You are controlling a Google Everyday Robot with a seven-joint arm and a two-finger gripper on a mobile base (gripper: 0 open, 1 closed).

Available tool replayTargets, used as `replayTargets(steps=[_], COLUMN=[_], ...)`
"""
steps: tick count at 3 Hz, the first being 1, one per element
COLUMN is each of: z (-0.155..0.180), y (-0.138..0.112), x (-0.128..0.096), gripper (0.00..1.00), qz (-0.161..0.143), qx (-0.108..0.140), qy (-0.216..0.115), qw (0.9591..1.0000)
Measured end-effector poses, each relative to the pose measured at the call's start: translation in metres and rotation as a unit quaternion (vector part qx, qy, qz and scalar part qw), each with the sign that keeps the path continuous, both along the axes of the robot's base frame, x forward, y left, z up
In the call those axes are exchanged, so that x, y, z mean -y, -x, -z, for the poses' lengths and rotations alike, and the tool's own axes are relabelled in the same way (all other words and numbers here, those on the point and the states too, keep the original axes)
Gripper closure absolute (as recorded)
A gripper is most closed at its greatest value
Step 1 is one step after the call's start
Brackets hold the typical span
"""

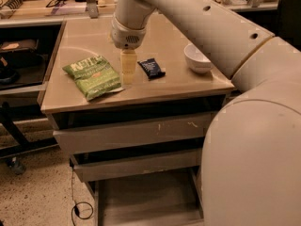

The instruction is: Place green jalapeno chip bag into bottom drawer

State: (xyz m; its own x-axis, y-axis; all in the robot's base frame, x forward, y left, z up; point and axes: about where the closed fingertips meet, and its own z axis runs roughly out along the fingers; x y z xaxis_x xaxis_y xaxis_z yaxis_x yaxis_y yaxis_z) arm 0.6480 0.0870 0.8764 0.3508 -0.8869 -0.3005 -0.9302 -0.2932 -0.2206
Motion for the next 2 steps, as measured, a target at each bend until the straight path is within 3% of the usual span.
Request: replayTargets(steps=[2], z=[0.021], y=[-0.012], x=[-0.031], gripper=[0.00], qz=[-0.039], qx=[-0.005], qy=[-0.015], qw=[0.9991])
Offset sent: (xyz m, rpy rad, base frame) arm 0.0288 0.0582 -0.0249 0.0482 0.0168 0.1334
